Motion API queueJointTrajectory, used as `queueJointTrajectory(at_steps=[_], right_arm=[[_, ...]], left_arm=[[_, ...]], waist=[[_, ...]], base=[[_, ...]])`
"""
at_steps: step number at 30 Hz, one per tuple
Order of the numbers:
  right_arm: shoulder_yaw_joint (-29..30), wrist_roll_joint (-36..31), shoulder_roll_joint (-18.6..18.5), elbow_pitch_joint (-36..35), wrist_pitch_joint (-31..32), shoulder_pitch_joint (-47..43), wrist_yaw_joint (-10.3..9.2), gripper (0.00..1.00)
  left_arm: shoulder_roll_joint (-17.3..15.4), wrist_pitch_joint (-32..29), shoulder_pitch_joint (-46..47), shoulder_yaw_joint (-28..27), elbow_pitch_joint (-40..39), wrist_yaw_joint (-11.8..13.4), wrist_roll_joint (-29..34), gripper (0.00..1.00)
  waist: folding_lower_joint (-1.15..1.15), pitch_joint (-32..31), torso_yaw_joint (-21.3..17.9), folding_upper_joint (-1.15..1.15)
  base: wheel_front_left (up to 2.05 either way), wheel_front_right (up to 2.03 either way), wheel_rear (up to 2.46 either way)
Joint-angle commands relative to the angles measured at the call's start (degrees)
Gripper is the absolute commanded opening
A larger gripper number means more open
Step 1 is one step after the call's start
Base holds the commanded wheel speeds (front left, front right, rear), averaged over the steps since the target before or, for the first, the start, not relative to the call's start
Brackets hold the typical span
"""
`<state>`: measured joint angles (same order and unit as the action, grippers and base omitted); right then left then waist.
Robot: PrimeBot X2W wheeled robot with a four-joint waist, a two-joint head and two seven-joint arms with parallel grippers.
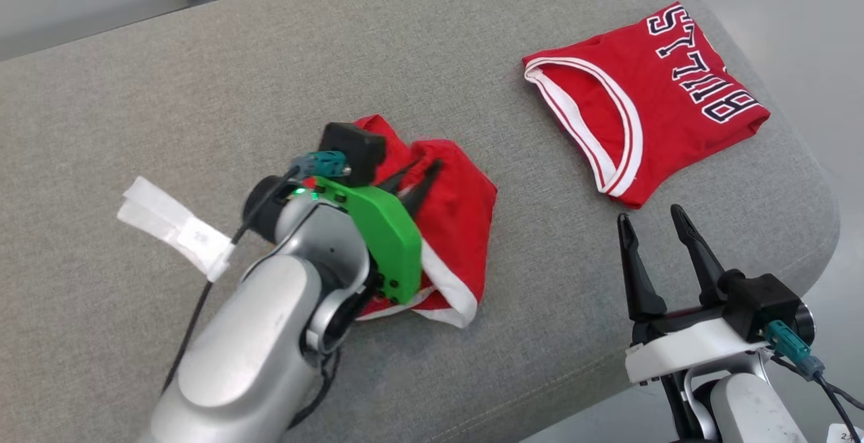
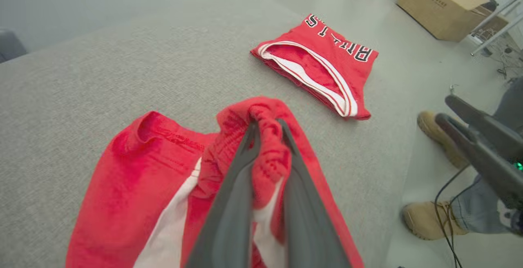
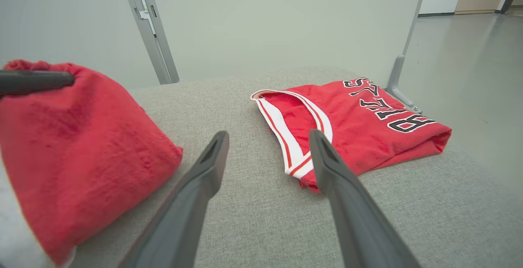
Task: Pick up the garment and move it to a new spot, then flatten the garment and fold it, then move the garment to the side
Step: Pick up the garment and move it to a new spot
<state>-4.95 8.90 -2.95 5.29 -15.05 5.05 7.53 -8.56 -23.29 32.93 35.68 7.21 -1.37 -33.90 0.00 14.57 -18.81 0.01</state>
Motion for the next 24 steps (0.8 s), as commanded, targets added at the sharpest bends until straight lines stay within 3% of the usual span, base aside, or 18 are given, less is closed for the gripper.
queueJointTrajectory(at_steps=[1, 5, 9, 10, 11, 12, 18, 24], right_arm=[[-0.34, 0.09, 0.02, 0.08, -0.18, 0.99, -0.09, 1.00], [-0.73, -0.43, 0.00, 0.28, -0.18, 1.62, -0.09, 1.00], [-0.56, -0.82, 0.02, 0.50, -0.17, 1.70, -0.09, 1.00], [-0.46, -0.94, 0.01, 0.58, -0.17, 1.68, -0.09, 1.00], [-0.44, -1.09, 0.00, 0.65, -0.17, 1.62, -0.09, 1.00], [-0.43, -1.23, 0.01, 0.74, -0.18, 1.51, -0.09, 1.00], [-0.09, -2.61, -0.01, 0.20, -0.18, 0.90, -0.09, 1.00], [2.60, -5.08, -0.11, -1.84, -0.18, -1.14, -0.09, 1.00]], left_arm=[[-1.37, 2.21, 1.53, -1.17, 4.78, 0.73, 1.62, 0.00], [-1.07, 7.12, 3.26, -1.85, 14.63, 0.03, 2.79, 0.00], [0.21, 10.31, 4.32, -2.31, 19.72, -1.01, 2.18, 0.00], [0.63, 11.21, 4.55, -2.31, 21.01, -1.30, 1.99, 0.19], [1.13, 12.07, 4.67, -2.37, 22.11, -1.70, 1.61, 0.54], [1.50, 13.00, 4.83, -2.41, 23.06, -1.90, 1.45, 1.00], [0.68, 20.11, 2.85, -2.95, 24.35, -2.63, 1.94, 1.00], [-2.19, 28.51, -3.62, -3.53, 18.27, -1.58, 3.47, 1.00]], waist=[[0.00, 0.73, 0.16, -0.01], [0.00, 1.08, 0.96, -0.01], [0.00, 1.28, 1.94, -0.01], [0.00, 1.28, 2.29, -0.01], [0.00, 1.21, 2.69, -0.01], [0.00, 1.07, 3.12, -0.01], [0.00, -1.00, 5.80, -0.01], [0.00, -5.25, 10.42, -0.01]], base=[[0.00, 0.00, 0.00], [0.00, 0.00, 0.00], [0.00, 0.00, 0.00], [0.00, 0.00, 0.00], [0.00, 0.00, 0.00], [0.00, 0.00, 0.00], [0.00, 0.00, 0.00], [0.00, 0.00, 0.00]])
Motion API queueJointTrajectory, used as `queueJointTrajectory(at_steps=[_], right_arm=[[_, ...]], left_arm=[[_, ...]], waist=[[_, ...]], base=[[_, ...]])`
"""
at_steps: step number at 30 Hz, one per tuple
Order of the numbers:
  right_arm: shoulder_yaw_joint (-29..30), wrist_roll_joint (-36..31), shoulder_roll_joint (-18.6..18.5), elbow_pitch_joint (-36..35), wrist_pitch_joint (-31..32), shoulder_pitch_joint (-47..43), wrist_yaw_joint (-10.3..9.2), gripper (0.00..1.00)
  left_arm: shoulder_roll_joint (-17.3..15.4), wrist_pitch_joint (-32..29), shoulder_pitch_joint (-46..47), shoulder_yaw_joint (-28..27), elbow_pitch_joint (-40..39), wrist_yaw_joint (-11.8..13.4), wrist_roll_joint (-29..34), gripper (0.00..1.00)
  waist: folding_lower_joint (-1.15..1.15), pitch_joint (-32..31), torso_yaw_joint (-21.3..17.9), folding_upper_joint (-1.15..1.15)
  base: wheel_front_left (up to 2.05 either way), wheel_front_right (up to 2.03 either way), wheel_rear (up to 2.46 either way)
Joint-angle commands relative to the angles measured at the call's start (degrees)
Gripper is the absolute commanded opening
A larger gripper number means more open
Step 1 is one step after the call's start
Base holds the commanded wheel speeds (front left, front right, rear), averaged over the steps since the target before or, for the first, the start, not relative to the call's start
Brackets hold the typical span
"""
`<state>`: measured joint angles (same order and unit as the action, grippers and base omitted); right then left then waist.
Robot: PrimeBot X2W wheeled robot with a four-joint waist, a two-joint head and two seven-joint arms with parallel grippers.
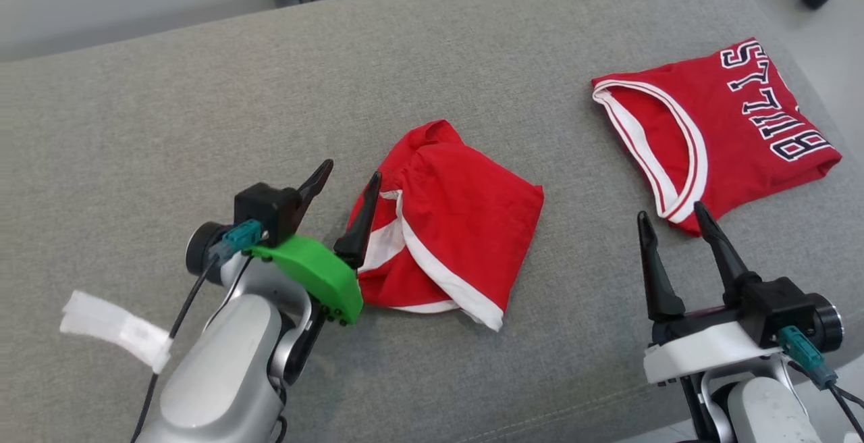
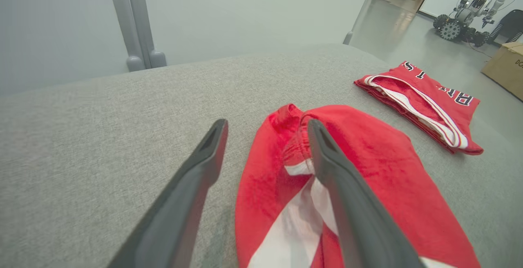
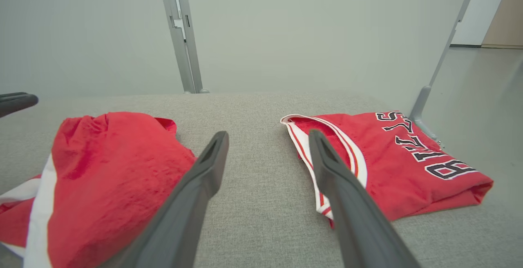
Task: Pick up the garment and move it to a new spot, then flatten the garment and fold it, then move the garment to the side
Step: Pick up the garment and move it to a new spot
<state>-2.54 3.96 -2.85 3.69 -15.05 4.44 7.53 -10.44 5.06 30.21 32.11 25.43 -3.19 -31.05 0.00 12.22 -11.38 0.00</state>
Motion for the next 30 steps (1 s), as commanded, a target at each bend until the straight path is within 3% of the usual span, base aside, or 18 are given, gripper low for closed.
queueJointTrajectory(at_steps=[1, 10, 16, 24, 30], right_arm=[[0.54, -0.40, -0.42, -0.60, -0.18, -0.95, -0.09, 1.00], [1.63, -1.39, -2.75, -1.70, -0.18, -4.72, -0.09, 1.00], [0.79, -0.96, -3.44, 0.15, -0.17, -7.02, -0.09, 1.00], [1.20, -0.52, -3.69, 3.47, -0.17, -9.05, -0.09, 1.00], [1.80, -0.44, -3.64, 5.46, -0.18, -9.79, -0.09, 1.00]], left_arm=[[-0.96, 1.25, -2.09, -0.45, -1.39, 1.01, 0.75, 1.00], [-5.94, 6.14, -15.53, -3.97, -12.41, 5.48, -1.05, 1.00], [-8.57, 9.33, -25.85, -7.47, -14.37, 8.58, -0.82, 1.00], [-7.68, 10.14, -35.08, -14.78, -17.64, 9.92, 1.45, 1.00], [-5.68, 10.11, -39.16, -20.09, -18.19, 8.22, 4.36, 1.00]], waist=[[0.00, -3.60, 3.76, 0.00], [0.00, -9.01, 10.02, 0.00], [0.00, -11.40, 12.64, 0.00], [0.00, -12.63, 15.57, 0.00], [0.00, -12.94, 15.78, 0.00]], base=[[0.00, 0.00, 0.00], [0.00, 0.00, 0.00], [0.00, 0.00, 0.00], [0.00, 0.00, 0.00], [0.00, 0.00, 0.00]])
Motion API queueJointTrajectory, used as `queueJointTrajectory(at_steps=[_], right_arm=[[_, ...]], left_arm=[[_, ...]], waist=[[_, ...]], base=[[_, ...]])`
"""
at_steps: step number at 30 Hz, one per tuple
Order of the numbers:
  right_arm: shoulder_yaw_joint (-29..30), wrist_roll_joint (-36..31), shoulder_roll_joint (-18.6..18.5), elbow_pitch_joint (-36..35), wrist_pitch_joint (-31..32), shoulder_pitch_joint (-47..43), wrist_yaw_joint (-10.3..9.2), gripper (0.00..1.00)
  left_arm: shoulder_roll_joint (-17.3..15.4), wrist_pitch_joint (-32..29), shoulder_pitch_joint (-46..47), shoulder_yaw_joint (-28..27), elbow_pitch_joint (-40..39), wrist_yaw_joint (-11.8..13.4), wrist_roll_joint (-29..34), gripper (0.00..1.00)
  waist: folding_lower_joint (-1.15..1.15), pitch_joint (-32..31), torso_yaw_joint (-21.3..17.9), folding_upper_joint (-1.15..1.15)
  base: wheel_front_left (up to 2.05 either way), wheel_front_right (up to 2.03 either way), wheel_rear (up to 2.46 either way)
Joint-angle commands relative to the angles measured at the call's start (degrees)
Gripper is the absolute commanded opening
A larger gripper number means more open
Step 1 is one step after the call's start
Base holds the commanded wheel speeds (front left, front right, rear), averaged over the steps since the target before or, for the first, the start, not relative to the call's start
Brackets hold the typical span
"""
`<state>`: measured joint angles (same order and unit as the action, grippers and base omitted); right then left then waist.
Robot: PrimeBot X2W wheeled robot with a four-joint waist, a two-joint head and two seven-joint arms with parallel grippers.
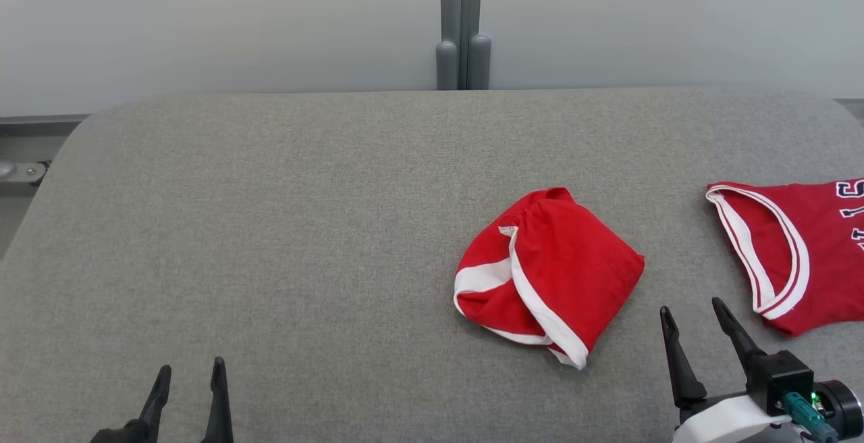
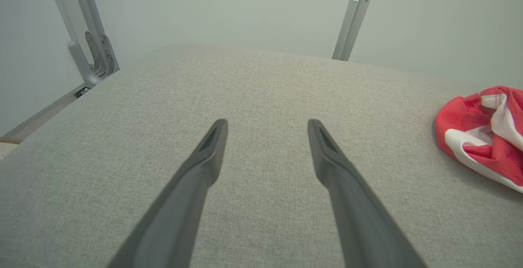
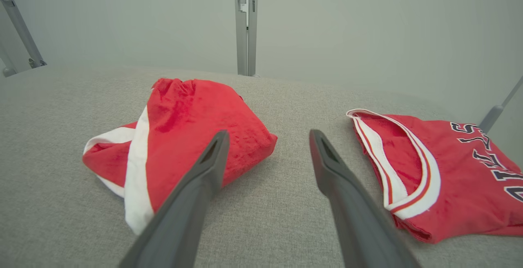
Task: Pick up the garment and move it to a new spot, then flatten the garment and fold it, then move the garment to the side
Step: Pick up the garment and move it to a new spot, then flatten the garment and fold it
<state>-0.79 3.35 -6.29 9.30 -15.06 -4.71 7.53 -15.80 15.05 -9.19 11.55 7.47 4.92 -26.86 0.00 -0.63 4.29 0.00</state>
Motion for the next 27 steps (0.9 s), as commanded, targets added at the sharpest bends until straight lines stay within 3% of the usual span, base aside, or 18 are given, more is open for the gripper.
queueJointTrajectory(at_steps=[1, 10, 18, 22, 27], right_arm=[[0.02, 0.19, -0.16, 0.24, -0.16, -0.85, -0.09, 1.00], [-0.01, 0.17, 0.06, 1.67, -0.16, -0.76, -0.09, 1.00], [-0.12, 0.16, 0.30, 1.60, -0.17, 0.21, -0.09, 1.00], [-0.36, 0.29, -0.19, 1.24, -0.17, 1.07, -0.09, 1.00], [-1.09, 0.27, -0.76, 0.04, -0.17, 3.64, -0.09, 1.00]], left_arm=[[0.18, 0.12, -0.38, -0.36, -0.10, -0.45, 0.62, 1.00], [3.86, 0.14, -2.31, -6.14, 1.53, -5.74, 4.20, 1.00], [6.14, 0.14, 0.21, -8.08, 3.06, -8.87, 6.77, 1.00], [7.10, 0.14, 3.14, -6.06, 3.56, -10.23, 7.77, 1.00], [6.54, -3.08, 11.25, 0.52, 4.16, -11.75, 8.91, 1.00]], waist=[[0.00, -0.09, 0.06, 0.00], [0.00, 0.01, -0.78, 0.00], [0.00, 0.79, -1.55, 0.00], [0.00, 1.85, -2.11, 0.00], [0.00, 4.97, -3.50, 0.00]], base=[[0.00, 0.00, 0.00], [0.00, 0.00, 0.00], [0.00, 0.00, 0.00], [0.00, 0.00, 0.00], [0.00, 0.00, 0.00]])
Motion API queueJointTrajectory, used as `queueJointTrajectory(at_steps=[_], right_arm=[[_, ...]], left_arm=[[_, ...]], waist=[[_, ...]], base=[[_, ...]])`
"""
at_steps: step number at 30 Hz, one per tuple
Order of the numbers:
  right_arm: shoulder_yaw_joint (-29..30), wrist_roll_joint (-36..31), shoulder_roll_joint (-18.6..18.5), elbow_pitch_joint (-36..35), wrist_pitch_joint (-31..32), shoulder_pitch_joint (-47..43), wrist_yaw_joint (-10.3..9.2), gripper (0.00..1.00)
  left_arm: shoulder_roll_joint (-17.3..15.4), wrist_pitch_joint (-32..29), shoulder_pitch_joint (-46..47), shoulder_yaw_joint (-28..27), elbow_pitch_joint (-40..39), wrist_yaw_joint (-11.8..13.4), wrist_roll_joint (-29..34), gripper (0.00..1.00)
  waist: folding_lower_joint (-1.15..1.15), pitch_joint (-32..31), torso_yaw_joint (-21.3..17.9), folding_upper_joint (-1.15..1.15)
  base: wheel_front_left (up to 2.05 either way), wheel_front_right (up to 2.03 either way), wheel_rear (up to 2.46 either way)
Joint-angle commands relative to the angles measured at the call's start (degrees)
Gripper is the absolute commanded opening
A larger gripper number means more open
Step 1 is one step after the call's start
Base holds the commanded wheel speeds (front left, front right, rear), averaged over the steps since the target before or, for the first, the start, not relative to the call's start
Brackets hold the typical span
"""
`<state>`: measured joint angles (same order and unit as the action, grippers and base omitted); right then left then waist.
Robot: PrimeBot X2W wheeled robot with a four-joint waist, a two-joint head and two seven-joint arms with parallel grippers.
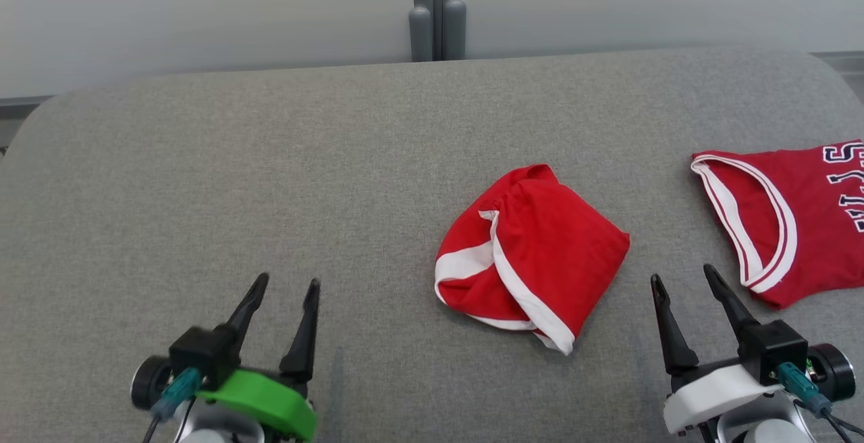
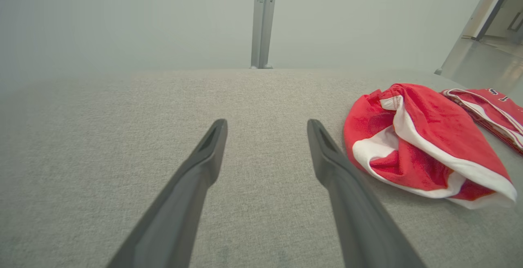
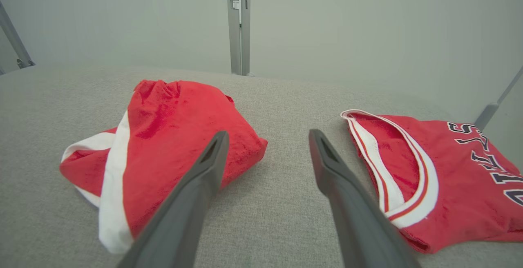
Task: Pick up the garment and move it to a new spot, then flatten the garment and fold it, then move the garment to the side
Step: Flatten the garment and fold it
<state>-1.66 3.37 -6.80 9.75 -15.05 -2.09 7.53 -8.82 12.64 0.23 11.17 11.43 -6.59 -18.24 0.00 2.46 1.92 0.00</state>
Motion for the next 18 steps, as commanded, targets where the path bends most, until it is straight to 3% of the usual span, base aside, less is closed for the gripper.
queueJointTrajectory(at_steps=[1, 6, 10, 18], right_arm=[[-0.66, 0.28, -0.34, -0.67, -0.18, 1.83, -0.09, 1.00], [-2.16, 0.45, 0.01, -2.15, -0.17, 6.22, -0.10, 1.00], [-2.45, 0.51, 0.72, -2.53, -0.18, 7.55, -0.09, 1.00], [-2.43, 0.64, 1.79, -2.73, -0.18, 8.48, -0.09, 1.00]], left_arm=[[-0.65, -1.89, 3.90, 2.35, 0.26, -0.45, 0.38, 1.00], [-3.26, -10.69, 15.73, 15.31, 2.98, -0.92, -0.70, 1.00], [-6.44, -14.43, 21.73, 25.28, 4.48, -0.90, -5.30, 1.00], [-10.09, -15.77, 29.37, 34.77, 9.88, -0.91, -10.57, 1.00]], waist=[[0.00, 2.91, -1.68, 0.00], [0.00, 8.30, -5.44, 0.00], [0.00, 10.57, -8.19, 0.00], [0.00, 12.72, -11.77, 0.00]], base=[[0.00, 0.00, 0.00], [0.00, 0.00, 0.00], [0.00, 0.00, 0.00], [0.00, 0.00, 0.00]])
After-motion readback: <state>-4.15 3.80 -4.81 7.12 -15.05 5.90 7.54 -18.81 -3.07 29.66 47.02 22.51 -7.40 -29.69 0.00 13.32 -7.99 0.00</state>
